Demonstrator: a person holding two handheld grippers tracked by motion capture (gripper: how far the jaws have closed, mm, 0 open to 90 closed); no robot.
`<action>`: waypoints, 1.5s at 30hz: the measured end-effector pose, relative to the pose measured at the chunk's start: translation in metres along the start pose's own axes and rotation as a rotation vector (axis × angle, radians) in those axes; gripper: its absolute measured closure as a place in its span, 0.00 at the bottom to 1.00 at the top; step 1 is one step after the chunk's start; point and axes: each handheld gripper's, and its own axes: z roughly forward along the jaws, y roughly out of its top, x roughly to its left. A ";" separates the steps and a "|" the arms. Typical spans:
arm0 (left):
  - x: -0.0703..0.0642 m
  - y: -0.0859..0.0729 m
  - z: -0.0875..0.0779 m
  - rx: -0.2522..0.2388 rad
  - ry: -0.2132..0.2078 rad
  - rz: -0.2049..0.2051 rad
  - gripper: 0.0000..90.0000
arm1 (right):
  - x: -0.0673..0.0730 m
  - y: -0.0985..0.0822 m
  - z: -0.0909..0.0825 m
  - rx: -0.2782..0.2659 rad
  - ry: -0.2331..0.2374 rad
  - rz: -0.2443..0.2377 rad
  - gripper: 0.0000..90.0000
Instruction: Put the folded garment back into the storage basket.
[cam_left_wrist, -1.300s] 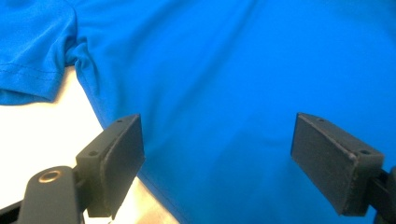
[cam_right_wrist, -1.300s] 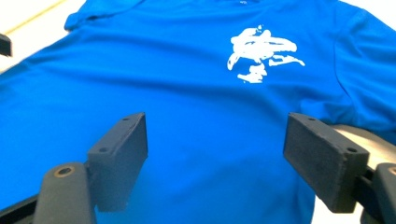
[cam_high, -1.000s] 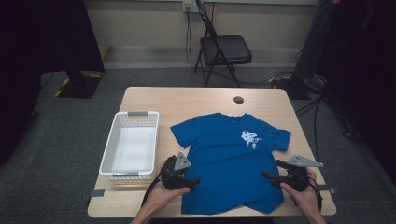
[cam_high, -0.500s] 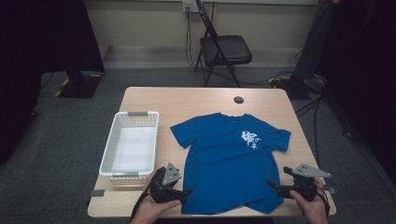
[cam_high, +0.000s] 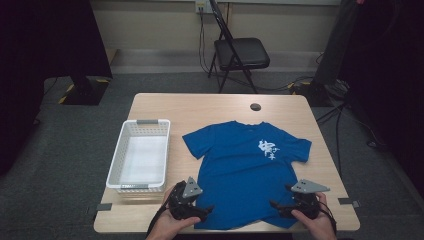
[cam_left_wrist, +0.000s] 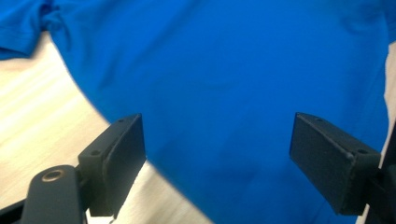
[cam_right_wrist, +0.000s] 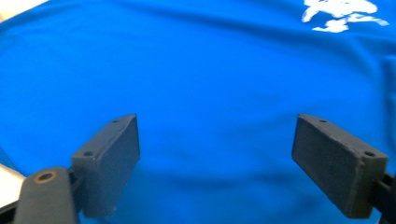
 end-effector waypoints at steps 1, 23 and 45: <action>-0.001 0.000 0.002 0.002 -0.010 -0.010 0.20 | 0.002 0.000 0.002 0.007 0.002 -0.003 0.18; -0.026 -0.001 0.025 0.069 0.000 0.073 0.21 | 0.018 0.000 0.017 0.111 -0.039 -0.028 0.16; -0.016 0.026 0.012 0.029 -0.001 0.083 0.23 | -0.002 0.031 -0.006 -0.015 0.004 0.003 0.16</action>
